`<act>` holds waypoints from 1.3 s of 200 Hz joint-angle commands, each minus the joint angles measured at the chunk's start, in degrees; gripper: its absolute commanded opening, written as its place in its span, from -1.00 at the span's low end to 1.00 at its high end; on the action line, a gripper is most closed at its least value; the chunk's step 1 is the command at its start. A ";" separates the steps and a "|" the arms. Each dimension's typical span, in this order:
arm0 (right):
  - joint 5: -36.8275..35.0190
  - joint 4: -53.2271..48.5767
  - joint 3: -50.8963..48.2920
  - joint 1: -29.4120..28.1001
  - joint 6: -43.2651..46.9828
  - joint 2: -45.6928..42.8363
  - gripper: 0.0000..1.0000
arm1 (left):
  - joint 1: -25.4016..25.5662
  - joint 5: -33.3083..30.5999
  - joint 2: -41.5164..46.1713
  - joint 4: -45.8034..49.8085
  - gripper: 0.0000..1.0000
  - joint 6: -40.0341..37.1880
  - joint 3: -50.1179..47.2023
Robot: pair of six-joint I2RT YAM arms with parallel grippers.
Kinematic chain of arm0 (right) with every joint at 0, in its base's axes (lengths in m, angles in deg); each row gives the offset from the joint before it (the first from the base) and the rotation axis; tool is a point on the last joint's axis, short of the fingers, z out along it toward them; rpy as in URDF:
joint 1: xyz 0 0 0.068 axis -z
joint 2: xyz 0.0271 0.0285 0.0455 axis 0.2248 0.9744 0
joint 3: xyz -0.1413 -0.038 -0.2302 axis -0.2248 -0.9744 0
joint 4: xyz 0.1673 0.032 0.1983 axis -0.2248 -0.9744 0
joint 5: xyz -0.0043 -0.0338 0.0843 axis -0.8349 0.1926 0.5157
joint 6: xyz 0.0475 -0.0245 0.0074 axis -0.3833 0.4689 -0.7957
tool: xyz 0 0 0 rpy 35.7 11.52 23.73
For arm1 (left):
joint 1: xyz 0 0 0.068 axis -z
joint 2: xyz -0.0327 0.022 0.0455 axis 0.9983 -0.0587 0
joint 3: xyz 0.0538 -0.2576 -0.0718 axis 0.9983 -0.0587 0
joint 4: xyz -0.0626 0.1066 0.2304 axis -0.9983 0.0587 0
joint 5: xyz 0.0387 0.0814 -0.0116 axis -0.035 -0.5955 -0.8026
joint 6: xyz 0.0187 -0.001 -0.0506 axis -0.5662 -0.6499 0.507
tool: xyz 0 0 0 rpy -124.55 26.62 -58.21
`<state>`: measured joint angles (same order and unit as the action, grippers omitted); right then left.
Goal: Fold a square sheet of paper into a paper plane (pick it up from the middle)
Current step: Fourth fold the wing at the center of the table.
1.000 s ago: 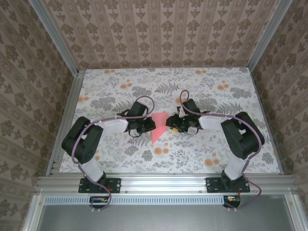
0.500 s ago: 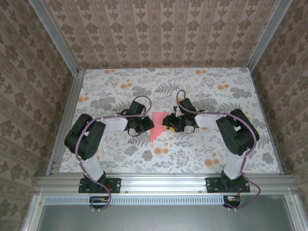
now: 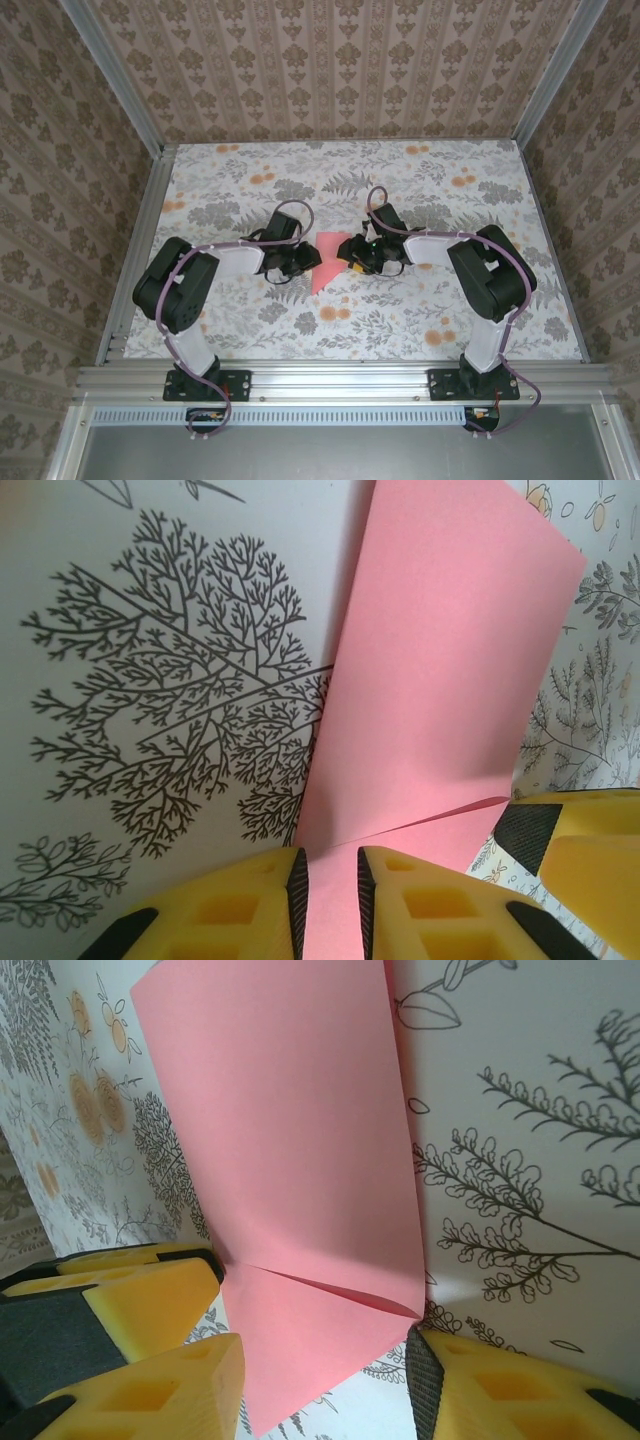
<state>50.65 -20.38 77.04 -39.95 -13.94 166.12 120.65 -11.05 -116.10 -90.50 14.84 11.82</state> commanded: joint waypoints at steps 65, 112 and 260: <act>-2.60 0.04 -0.82 -0.29 -3.25 -1.03 -0.01 | -0.44 -0.03 0.90 1.10 -0.48 0.97 -2.06; 0.39 4.55 -0.88 -0.29 -4.67 -0.06 -0.08 | -0.36 0.54 1.11 0.89 -0.48 0.80 -2.28; -2.46 0.58 -1.41 0.24 -2.23 -1.66 -0.09 | -0.09 0.62 0.90 1.30 -0.48 0.52 -2.30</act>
<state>48.77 -17.93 76.08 -39.89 -17.59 166.09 120.65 -10.44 -115.80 -91.92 15.47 10.90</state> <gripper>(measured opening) 0.461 0.261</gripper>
